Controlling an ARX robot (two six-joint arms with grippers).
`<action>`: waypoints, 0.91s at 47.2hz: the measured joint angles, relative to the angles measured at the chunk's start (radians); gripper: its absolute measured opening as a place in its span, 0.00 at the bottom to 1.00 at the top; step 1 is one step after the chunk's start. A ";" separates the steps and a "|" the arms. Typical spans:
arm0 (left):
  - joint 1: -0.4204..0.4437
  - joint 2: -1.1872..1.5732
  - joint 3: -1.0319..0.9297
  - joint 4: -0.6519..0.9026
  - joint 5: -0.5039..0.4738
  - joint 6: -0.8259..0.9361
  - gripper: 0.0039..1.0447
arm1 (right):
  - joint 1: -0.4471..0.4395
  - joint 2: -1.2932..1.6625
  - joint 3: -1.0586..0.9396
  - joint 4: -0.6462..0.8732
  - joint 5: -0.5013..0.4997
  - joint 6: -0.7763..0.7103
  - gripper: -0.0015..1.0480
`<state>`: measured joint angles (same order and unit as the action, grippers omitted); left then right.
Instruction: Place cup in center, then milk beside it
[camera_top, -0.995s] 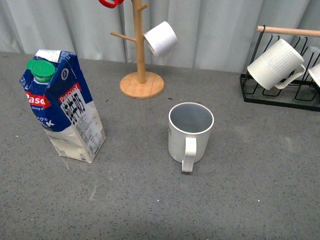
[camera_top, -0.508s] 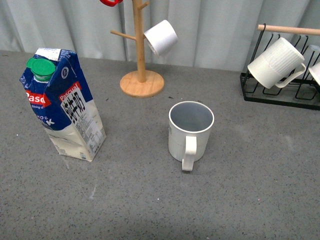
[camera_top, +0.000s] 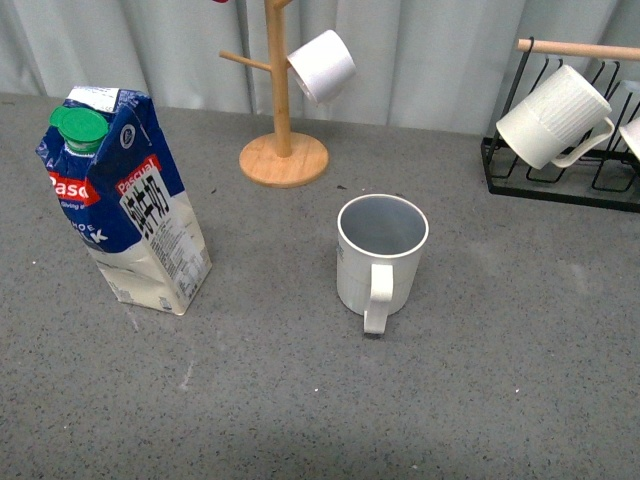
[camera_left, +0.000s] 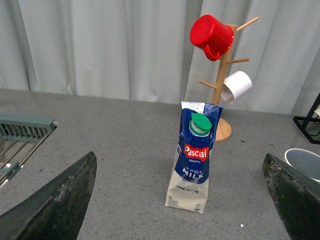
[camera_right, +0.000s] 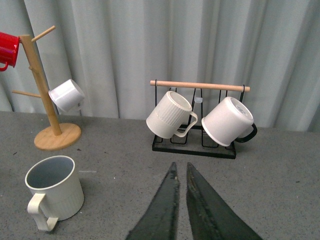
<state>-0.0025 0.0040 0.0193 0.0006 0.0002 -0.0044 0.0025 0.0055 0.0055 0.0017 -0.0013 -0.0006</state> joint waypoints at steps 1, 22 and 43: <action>0.000 0.000 0.000 0.000 0.000 0.000 0.94 | 0.000 0.000 0.000 0.000 0.000 0.000 0.11; 0.000 0.000 0.000 0.000 0.000 0.000 0.94 | 0.000 -0.001 0.000 0.000 0.000 0.000 0.81; 0.018 0.313 0.032 0.092 0.055 -0.011 0.94 | 0.000 -0.001 0.000 0.000 0.000 0.001 0.91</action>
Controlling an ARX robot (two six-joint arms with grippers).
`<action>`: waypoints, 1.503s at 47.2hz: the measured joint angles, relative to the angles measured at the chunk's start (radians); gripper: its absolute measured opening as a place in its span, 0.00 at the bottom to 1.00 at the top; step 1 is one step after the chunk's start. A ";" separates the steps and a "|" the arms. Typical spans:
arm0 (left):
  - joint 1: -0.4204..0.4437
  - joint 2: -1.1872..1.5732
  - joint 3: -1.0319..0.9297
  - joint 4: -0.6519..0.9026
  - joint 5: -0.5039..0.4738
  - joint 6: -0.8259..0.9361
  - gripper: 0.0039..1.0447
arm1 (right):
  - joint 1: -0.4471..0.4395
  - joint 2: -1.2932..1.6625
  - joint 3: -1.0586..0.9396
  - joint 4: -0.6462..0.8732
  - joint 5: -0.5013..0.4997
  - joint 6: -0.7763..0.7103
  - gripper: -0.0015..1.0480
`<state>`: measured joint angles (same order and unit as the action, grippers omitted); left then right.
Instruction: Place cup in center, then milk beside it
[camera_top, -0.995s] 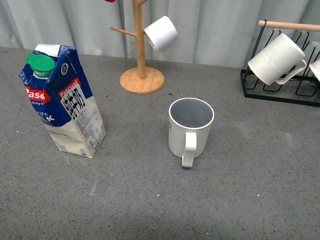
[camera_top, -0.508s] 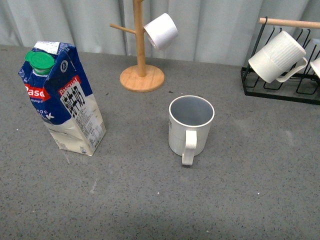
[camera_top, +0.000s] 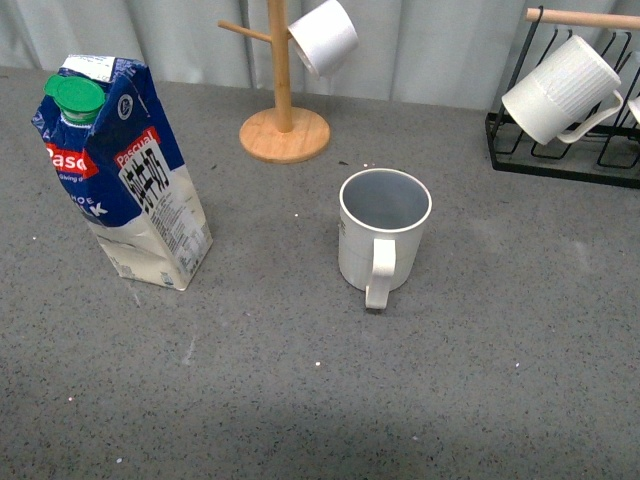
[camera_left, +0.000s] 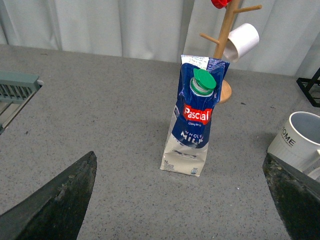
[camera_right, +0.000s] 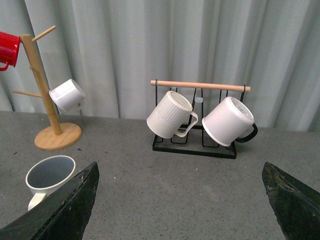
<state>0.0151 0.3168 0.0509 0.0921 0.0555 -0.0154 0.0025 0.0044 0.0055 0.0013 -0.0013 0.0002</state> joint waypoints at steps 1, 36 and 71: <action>-0.001 0.018 0.000 0.017 0.000 -0.001 0.94 | 0.000 0.000 0.000 0.000 0.000 0.000 0.91; -0.181 1.098 0.216 0.595 0.071 0.052 0.94 | 0.000 -0.001 0.000 0.000 0.000 0.000 0.91; -0.129 1.378 0.359 0.671 0.032 0.093 0.94 | 0.000 -0.001 0.000 0.000 0.000 0.000 0.91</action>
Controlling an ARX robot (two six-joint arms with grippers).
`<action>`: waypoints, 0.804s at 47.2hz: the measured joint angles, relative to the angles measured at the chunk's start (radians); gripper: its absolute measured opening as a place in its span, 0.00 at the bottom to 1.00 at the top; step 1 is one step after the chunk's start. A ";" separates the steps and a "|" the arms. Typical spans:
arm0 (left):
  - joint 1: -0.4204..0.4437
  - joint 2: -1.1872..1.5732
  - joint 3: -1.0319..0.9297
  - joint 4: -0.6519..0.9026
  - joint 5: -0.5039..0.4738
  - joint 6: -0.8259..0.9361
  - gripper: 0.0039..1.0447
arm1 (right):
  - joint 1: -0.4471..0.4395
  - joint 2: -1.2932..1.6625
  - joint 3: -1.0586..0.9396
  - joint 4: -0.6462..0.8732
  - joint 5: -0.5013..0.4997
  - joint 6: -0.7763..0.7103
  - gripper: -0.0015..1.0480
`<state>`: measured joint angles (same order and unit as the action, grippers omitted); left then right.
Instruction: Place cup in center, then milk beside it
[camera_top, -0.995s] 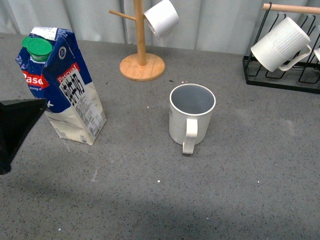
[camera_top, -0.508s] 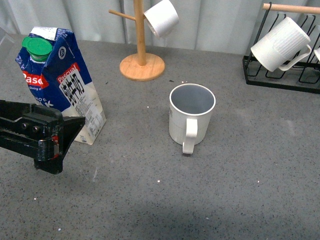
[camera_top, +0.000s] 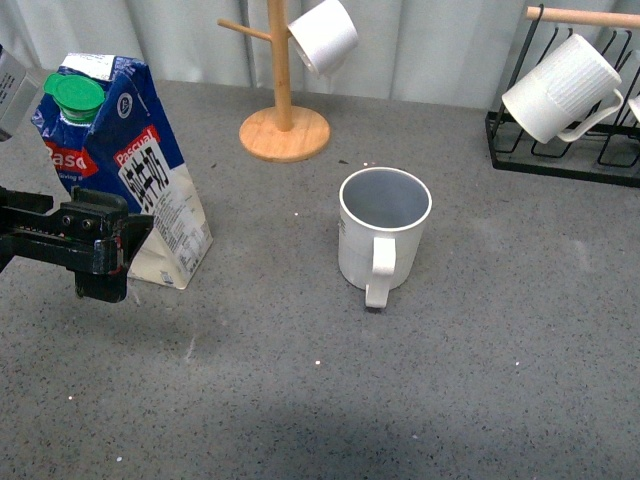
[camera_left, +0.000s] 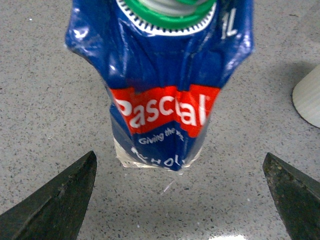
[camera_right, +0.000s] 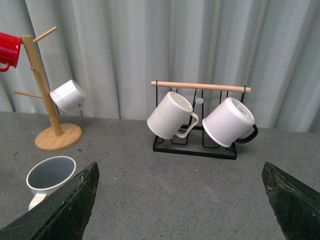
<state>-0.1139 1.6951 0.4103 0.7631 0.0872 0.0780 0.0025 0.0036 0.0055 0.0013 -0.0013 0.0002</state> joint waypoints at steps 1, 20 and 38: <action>0.002 0.006 0.004 0.003 -0.002 0.003 0.94 | 0.000 0.000 0.000 0.000 0.000 0.000 0.91; 0.015 0.045 0.060 0.007 0.015 -0.003 0.94 | 0.000 0.000 0.000 0.000 0.000 0.000 0.91; 0.034 0.106 0.131 0.006 -0.005 -0.023 0.94 | 0.000 0.000 0.000 0.000 0.000 0.000 0.91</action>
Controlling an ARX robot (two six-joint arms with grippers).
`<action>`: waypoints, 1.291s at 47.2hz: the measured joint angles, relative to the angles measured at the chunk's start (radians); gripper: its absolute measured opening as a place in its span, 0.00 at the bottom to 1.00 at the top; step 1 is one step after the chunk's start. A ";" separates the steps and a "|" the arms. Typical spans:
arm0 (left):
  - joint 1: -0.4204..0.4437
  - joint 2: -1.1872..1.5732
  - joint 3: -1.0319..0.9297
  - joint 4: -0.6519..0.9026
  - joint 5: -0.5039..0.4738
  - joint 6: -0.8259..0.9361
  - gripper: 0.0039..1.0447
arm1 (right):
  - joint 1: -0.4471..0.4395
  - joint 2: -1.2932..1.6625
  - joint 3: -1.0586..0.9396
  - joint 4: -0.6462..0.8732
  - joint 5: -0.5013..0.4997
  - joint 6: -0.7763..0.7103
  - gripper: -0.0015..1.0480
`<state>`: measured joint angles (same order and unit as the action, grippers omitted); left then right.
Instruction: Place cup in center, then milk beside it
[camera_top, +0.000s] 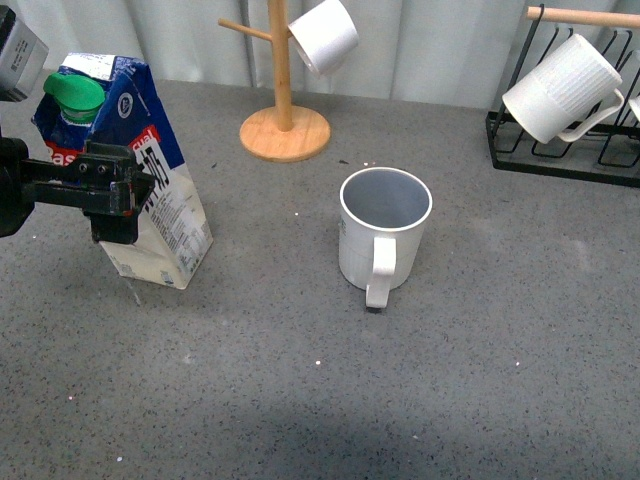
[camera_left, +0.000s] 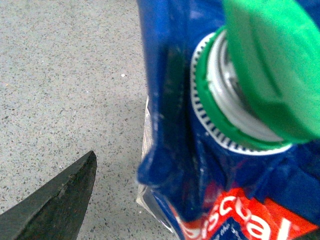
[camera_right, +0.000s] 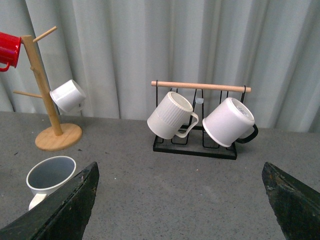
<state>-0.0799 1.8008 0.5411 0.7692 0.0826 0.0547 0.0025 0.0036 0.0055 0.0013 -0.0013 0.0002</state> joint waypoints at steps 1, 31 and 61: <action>0.001 0.000 0.002 0.000 0.000 -0.002 0.94 | 0.000 0.000 0.000 0.000 0.000 0.000 0.91; -0.036 -0.023 0.004 0.023 -0.011 -0.039 0.20 | 0.000 0.000 0.000 0.000 0.000 0.000 0.91; -0.327 0.051 0.065 0.088 -0.191 -0.150 0.03 | 0.000 0.000 0.000 0.000 0.000 0.000 0.91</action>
<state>-0.4068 1.8515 0.6060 0.8570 -0.1081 -0.0956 0.0025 0.0036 0.0055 0.0013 -0.0013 -0.0002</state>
